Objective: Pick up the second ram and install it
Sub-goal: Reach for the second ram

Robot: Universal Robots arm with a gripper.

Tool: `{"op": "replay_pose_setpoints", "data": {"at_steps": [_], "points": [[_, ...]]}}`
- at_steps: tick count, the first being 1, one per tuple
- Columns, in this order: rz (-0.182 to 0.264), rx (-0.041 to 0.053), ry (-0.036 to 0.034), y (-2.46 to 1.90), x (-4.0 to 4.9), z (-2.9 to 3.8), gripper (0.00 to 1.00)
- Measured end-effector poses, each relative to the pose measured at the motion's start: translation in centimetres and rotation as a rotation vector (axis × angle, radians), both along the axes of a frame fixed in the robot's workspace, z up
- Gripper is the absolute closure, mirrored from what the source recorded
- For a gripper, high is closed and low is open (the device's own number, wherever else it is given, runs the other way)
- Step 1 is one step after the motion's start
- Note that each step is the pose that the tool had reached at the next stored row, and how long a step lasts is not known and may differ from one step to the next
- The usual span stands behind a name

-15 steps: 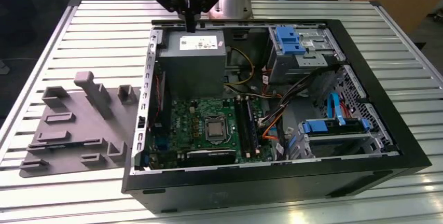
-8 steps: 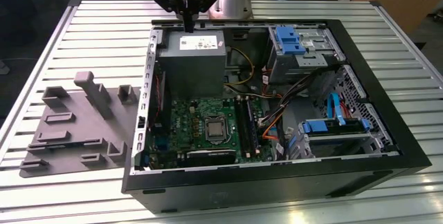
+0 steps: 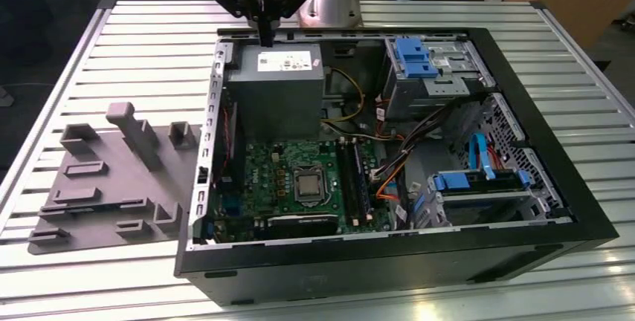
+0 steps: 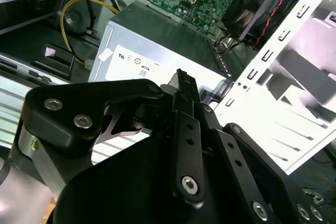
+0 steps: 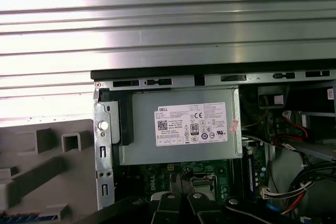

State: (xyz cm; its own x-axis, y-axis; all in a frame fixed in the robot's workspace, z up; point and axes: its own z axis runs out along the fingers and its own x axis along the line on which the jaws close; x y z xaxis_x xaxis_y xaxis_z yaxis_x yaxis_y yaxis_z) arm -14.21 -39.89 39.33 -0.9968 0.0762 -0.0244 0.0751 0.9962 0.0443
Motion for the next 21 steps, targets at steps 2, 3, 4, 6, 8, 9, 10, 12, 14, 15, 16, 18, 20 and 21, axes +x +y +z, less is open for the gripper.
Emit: {"op": "replay_pose_setpoints", "data": {"at_steps": [2, 3, 4, 6, 8, 9, 10, 12, 14, 15, 16, 18, 20, 21], "points": [[0.0, 0.0, -0.0001, 0.0, -0.2, 0.0, 0.89], [0.0, 0.0, -0.0001, 0.0, -0.27, 0.0, 0.89], [0.0, 0.0, -0.0001, 0.0, -0.33, 0.0, 0.89], [0.0, 0.0001, -0.0001, 0.0, -0.46, 0.0, 0.89], [0.0, 0.0001, -0.0001, 0.0, -0.57, 0.0, 0.89], [0.0, 0.0, 0.0, 0.0, -0.63, 0.0, 0.89], [0.0, 0.0, 0.0, 0.0, -0.67, 0.0, 0.89], [0.0, 0.0, 0.0, 0.0, -0.78, 0.0, 0.89], [0.0, 0.0001, -0.0001, 0.0, -0.91, 0.0, 0.89], [0.0, 0.0, 0.0, 0.0, -0.96, 0.0, 0.89], [0.0, 0.0001, -0.0001, 0.0, -1.01, 0.0, 0.89], [0.0, 0.0, 0.0, 0.0, -1.09, 0.0, 0.89], [0.0, 0.0001, -0.0001, 0.0, -1.19, 0.0, 0.89], [0.0, 0.0001, -0.0001, 0.0, -1.24, 0.0, 0.89]]}}
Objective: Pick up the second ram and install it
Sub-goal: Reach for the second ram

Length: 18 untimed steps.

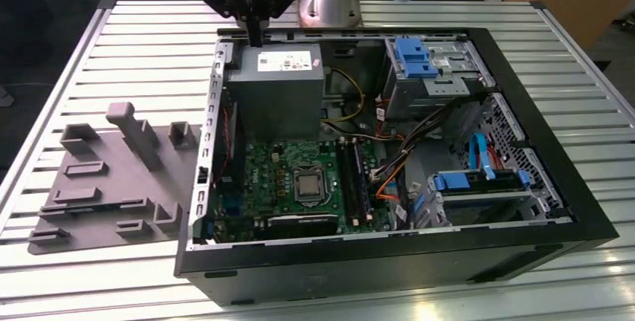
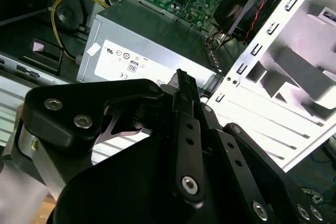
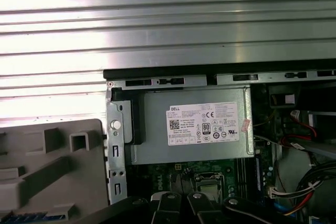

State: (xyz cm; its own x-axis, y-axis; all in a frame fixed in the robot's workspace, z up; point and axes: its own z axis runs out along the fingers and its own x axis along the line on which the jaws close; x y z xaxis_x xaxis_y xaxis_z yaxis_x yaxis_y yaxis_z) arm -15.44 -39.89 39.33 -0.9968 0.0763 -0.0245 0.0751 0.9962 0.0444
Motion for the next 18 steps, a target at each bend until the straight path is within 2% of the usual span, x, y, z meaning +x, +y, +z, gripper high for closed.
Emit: {"op": "replay_pose_setpoints", "data": {"at_steps": [18], "points": [[0.0, 0.0, 0.0, 0.0, -1.08, 0.0, 0.89]]}}
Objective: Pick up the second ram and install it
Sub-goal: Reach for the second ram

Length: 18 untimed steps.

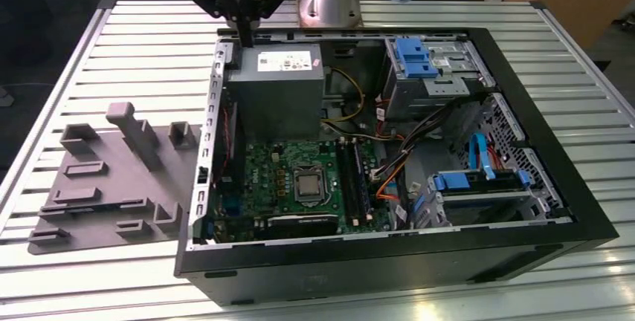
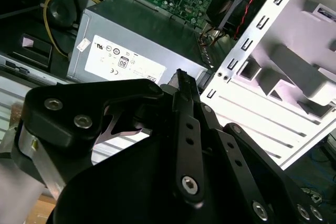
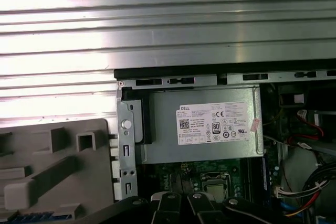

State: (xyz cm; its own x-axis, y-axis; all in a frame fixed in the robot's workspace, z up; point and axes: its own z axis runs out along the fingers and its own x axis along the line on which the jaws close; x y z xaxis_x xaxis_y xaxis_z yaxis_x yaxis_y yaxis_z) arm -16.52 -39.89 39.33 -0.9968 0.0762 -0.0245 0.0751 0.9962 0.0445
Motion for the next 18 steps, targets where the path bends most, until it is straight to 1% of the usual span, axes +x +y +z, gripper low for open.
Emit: {"op": "replay_pose_setpoints", "data": {"at_steps": [18], "points": [[0.0, -0.0001, 0.0001, 0.0, -1.21, 0.0, 0.89]]}}
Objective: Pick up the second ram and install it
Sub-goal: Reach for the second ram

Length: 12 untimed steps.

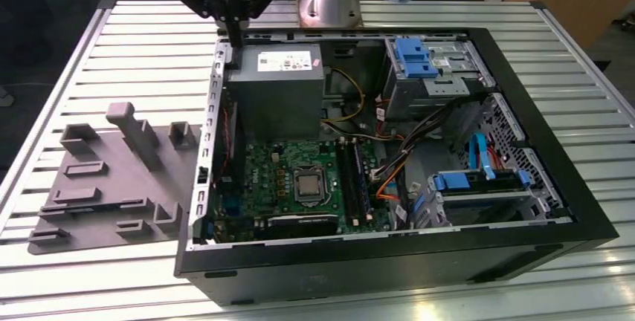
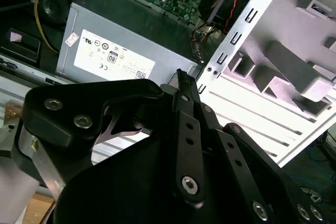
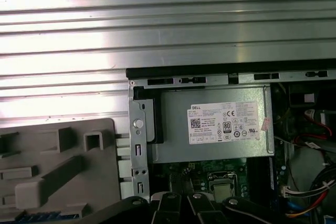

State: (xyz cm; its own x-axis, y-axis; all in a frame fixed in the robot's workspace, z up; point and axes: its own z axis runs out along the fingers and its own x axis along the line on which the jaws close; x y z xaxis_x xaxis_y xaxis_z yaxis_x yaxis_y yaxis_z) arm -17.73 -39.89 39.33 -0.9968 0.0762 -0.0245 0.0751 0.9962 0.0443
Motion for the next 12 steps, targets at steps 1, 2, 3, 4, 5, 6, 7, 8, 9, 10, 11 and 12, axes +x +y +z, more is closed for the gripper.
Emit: {"op": "replay_pose_setpoints", "data": {"at_steps": [1, 2, 3, 4, 5, 6, 7, 8, 9, 10, 11, 12], "points": [[0.0, 0.0, 0.0, 0.0, -0.07, 0.0, 0.89], [0.0, 0.0, 0.0001, 0.0, -0.15, 0.0, 0.89], [0.0, 0.0001, 0.0, 0.0, -0.23, 0.0, 0.89], [0.0, 0.0, 0.0, 0.0, -0.32, 0.0, 0.89], [0.0, 0.0, 0.0, 0.0, -0.41, 0.0, 0.89], [0.0, 0.0, 0.0, 0.0, -0.49, 0.0, 0.89], [0.0, 0.0, 0.0, 0.0, -0.57, 0.0, 0.89], [0.0, 0.0, 0.0, 0.0, -0.64, 0.0, 0.89], [0.0, 0.0001, 0.0, 0.0, -0.71, 0.0, 0.89], [0.0, 0.0, 0.0, 0.0, -0.78, 0.0, 0.89], [0.0, 0.0, 0.0, 0.0, -0.84, 0.0, 0.89], [0.0, 0.0, 0.0, 0.0, -0.9, 0.0, 0.89]]}}
